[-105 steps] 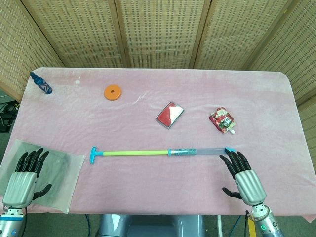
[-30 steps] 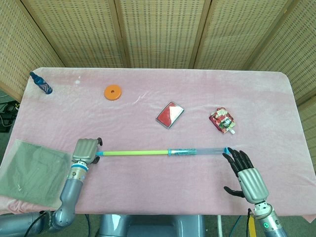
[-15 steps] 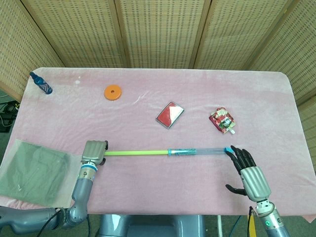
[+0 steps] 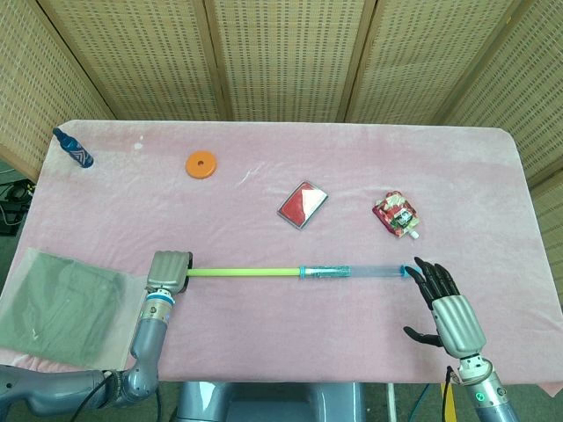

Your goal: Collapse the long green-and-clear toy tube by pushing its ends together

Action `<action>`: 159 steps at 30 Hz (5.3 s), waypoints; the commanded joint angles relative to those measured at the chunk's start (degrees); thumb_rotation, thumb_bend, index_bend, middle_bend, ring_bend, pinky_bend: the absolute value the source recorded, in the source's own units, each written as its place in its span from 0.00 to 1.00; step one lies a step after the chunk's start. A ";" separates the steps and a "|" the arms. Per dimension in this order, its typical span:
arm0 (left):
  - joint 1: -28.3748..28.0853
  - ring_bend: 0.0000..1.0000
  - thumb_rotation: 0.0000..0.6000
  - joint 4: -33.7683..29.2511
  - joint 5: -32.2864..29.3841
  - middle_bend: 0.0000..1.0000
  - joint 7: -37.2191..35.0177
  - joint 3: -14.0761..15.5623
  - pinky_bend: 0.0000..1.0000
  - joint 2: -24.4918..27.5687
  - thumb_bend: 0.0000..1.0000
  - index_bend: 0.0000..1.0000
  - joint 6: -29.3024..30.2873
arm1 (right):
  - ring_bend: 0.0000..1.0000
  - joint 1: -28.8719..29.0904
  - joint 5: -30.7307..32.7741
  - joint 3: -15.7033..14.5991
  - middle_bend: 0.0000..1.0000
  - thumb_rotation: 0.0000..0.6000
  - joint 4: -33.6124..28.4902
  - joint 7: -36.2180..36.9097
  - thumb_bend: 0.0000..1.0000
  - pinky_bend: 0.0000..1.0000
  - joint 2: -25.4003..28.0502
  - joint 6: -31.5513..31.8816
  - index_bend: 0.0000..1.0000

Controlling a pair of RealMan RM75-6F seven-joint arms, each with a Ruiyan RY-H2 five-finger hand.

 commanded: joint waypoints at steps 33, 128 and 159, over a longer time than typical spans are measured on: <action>-3.87 0.75 1.00 -16.56 -6.46 0.83 2.56 -5.15 0.73 16.90 0.57 0.67 2.79 | 0.00 2.00 3.64 3.65 0.00 1.00 -2.35 -3.51 0.17 0.04 -0.59 -2.20 0.12; -14.86 0.75 1.00 -22.77 -13.72 0.83 -2.68 -2.94 0.73 22.19 0.58 0.67 3.60 | 1.00 26.97 42.72 16.53 1.00 1.00 -6.11 -44.10 0.51 0.81 -7.97 -11.12 0.77; -19.84 0.75 1.00 -21.38 -18.98 0.83 1.02 -4.45 0.73 13.71 0.58 0.67 7.28 | 1.00 30.97 41.88 14.69 1.00 1.00 -8.54 -49.69 0.51 0.81 -17.08 -10.14 0.78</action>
